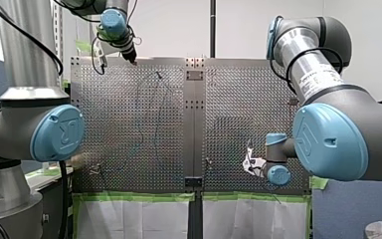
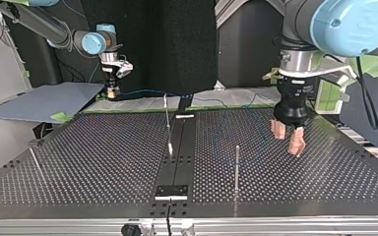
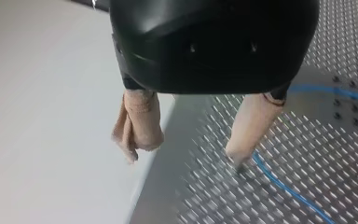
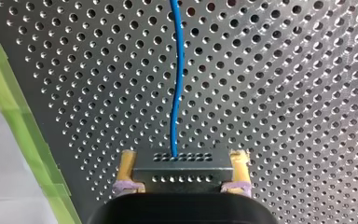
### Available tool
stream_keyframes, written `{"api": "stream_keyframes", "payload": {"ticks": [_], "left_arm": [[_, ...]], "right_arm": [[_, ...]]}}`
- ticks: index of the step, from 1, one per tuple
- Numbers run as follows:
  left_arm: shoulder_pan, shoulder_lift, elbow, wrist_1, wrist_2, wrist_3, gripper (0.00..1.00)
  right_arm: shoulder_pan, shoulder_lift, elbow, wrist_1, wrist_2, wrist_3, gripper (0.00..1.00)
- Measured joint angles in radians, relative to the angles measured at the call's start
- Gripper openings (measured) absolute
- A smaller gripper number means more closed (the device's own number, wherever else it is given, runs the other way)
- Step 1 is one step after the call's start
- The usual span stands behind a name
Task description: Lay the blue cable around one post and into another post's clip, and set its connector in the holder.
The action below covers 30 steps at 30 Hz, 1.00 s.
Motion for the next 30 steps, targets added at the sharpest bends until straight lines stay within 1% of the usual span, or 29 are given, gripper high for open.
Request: {"api": "stream_keyframes", "payload": {"ticks": [5,8,10,13,19,23,26,30], "left_arm": [[-0.007,0.023,0.056,-0.057,0.051,0.056,1.00],[-0.015,0.015,0.089,-0.089,0.083,0.089,1.00],[-0.022,0.003,0.109,-0.109,0.094,0.109,1.00],[-0.027,-0.014,0.137,-0.137,0.095,0.137,1.00],[-0.031,-0.024,0.190,-0.197,0.093,0.197,1.00],[-0.039,-0.047,0.203,-0.236,0.084,0.236,1.00],[-0.045,-0.071,0.206,-0.266,0.087,0.265,1.00],[-0.052,-0.084,0.207,-0.304,0.094,0.303,1.00]], "right_arm": [[0.000,0.000,-0.012,0.017,0.000,0.000,0.61],[-0.001,0.000,-0.019,0.024,0.001,0.000,0.61],[-0.001,0.000,-0.020,0.026,0.001,0.000,0.61],[0.000,0.000,-0.021,0.032,0.001,-0.002,0.61],[0.001,0.000,-0.022,0.038,0.002,-0.004,0.61],[0.001,0.000,-0.022,0.037,0.002,-0.002,0.61],[0.001,0.000,-0.022,0.036,0.002,-0.002,0.61],[0.002,0.000,-0.022,0.038,0.002,-0.001,0.61]]}}
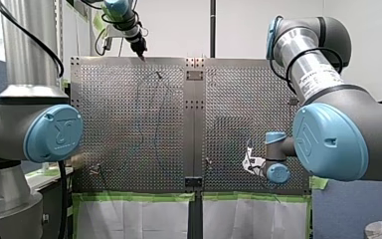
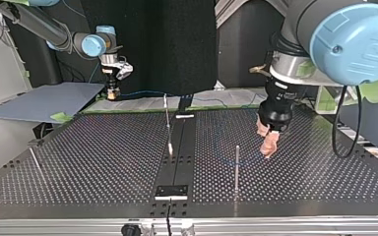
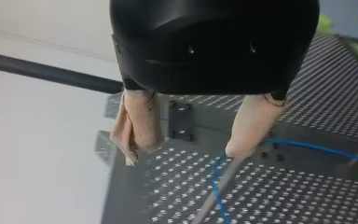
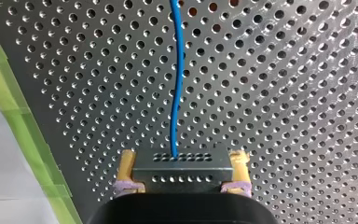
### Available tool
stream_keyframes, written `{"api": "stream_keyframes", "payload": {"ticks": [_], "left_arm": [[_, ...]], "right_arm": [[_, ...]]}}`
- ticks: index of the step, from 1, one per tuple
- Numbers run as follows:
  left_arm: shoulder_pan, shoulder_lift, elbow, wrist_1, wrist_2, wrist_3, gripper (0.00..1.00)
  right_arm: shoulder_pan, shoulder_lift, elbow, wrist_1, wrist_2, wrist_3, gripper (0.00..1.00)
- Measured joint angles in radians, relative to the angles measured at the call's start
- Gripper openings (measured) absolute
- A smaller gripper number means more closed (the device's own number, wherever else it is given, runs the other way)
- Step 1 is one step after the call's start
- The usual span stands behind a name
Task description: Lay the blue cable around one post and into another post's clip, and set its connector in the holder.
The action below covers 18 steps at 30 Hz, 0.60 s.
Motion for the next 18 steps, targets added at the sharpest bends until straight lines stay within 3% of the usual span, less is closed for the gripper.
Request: {"api": "stream_keyframes", "payload": {"ticks": [6,18], "left_arm": [[-0.007,-0.009,0.000,-0.031,0.002,0.046,1.00],[-0.010,-0.010,0.000,-0.030,-0.004,0.047,1.00]], "right_arm": [[0.000,0.000,0.000,0.002,0.000,0.001,0.61],[0.000,0.000,0.000,0.006,0.000,0.001,0.61]]}}
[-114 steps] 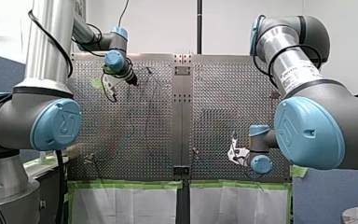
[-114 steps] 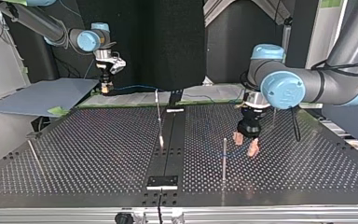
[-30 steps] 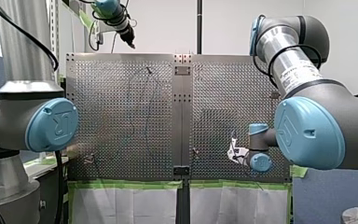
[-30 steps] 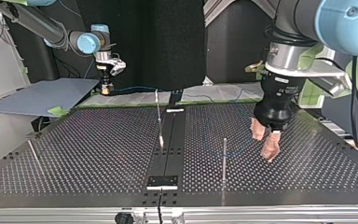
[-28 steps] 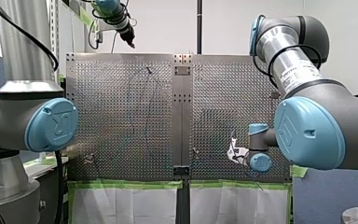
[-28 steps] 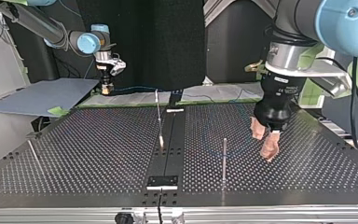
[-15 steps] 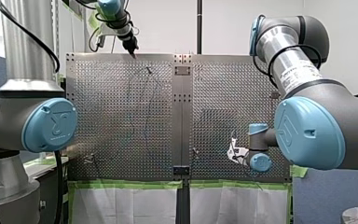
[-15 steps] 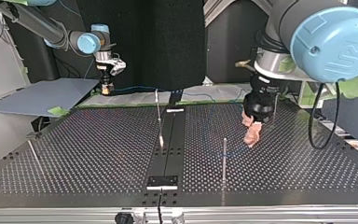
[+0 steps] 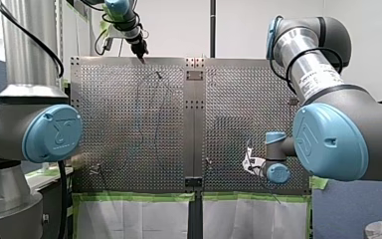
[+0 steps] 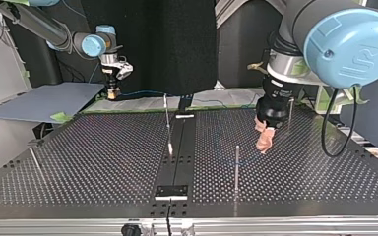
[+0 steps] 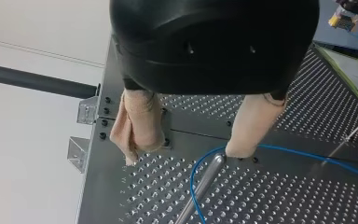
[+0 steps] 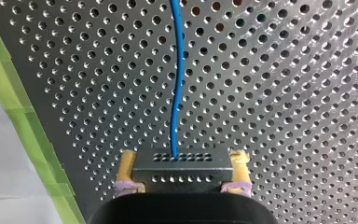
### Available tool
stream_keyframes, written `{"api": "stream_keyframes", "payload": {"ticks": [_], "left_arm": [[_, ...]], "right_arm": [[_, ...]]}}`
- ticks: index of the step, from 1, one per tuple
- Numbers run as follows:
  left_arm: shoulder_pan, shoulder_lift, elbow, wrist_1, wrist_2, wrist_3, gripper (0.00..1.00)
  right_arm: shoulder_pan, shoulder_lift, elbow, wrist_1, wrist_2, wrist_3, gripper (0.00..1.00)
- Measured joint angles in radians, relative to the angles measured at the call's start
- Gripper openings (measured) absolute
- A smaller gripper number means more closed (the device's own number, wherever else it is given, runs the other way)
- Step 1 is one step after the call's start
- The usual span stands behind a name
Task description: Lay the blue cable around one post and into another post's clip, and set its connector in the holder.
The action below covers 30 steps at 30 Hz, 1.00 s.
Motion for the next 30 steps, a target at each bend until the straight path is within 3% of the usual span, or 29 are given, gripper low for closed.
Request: {"api": "stream_keyframes", "payload": {"ticks": [23,30], "left_arm": [[-0.012,0.002,-0.003,0.000,0.002,-0.034,1.00],[-0.048,0.049,-0.058,0.038,0.041,-0.054,1.00]], "right_arm": [[0.000,0.000,0.000,0.000,0.000,-0.001,0.61],[0.001,0.000,0.000,0.001,0.000,-0.002,0.61]]}}
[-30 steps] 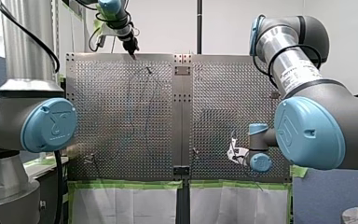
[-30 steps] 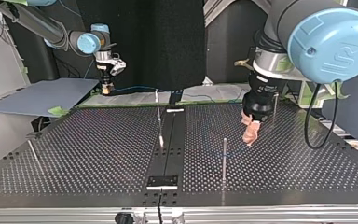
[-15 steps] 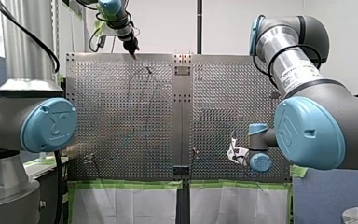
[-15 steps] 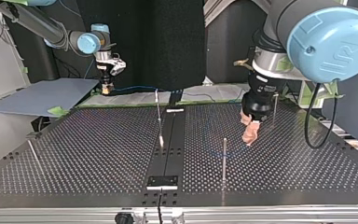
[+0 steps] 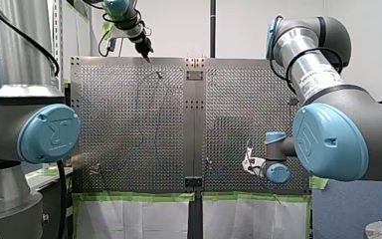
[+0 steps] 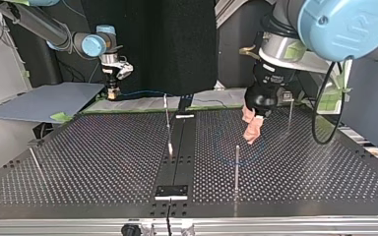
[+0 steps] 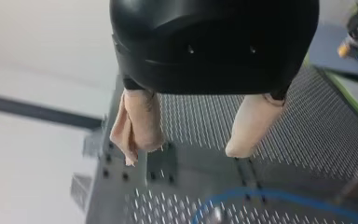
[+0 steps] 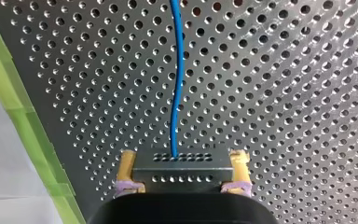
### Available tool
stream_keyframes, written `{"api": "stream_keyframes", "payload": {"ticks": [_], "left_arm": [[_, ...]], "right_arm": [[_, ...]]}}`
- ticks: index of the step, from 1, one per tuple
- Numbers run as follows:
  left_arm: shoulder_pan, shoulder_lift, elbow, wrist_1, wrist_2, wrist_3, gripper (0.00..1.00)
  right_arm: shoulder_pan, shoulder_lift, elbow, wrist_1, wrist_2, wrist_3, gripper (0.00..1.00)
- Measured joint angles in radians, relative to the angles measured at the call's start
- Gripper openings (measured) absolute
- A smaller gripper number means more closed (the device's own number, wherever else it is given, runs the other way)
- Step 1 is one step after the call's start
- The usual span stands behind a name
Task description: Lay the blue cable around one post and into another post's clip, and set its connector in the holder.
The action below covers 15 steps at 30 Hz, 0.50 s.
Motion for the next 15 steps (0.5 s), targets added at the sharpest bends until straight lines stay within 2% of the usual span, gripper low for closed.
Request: {"api": "stream_keyframes", "payload": {"ticks": [9,15], "left_arm": [[-0.048,0.078,-0.088,0.086,0.082,-0.074,1.00],[-0.081,0.043,-0.151,0.149,0.098,-0.079,1.00]], "right_arm": [[0.002,0.000,0.000,-0.003,0.000,-0.001,0.61],[0.005,0.000,-0.001,-0.001,0.017,-0.003,0.61]]}}
